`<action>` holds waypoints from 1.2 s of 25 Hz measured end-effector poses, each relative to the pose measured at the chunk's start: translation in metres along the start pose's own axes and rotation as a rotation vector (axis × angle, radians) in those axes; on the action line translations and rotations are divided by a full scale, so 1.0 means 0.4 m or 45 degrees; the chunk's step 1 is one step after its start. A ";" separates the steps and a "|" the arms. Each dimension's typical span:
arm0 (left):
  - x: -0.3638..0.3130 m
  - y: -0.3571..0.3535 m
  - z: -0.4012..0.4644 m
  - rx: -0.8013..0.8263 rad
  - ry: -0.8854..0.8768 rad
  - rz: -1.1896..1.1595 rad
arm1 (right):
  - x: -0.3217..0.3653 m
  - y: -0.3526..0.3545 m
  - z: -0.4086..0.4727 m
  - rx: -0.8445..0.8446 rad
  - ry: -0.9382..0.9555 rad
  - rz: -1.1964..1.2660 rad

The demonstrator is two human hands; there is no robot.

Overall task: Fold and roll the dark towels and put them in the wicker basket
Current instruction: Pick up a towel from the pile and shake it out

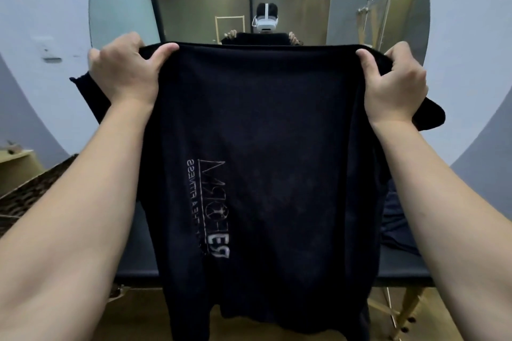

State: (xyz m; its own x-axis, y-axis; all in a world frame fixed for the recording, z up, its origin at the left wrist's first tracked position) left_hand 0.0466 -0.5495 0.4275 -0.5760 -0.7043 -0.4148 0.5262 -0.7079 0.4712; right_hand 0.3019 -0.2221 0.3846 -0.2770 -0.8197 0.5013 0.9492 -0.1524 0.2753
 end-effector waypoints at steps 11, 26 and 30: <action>0.210 -0.478 0.023 0.280 -0.044 0.117 | -0.206 -0.421 -0.059 0.267 -0.012 -0.218; 0.536 -1.452 0.174 0.794 0.002 0.384 | -0.565 -1.320 -0.094 0.906 -0.105 -0.624; 0.625 -1.527 -0.019 1.036 0.100 0.370 | -0.633 -1.368 -0.274 1.205 -0.137 -0.724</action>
State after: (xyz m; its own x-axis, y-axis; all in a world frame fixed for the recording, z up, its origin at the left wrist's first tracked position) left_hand -0.4142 -0.2938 0.0301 -0.4275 -0.8743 -0.2298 0.0174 -0.2621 0.9649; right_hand -0.1310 0.0083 0.0170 -0.6911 -0.7052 0.1586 0.1949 0.0296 0.9804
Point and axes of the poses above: each hand's wrist, its own z-axis towards the middle knuckle, its own y-axis out of the back of the hand, x = y × z, the point moved 2 cm from there along z, towards the middle knuckle, and after that the axes turned 9 degrees about x, right-handed, at the moved point
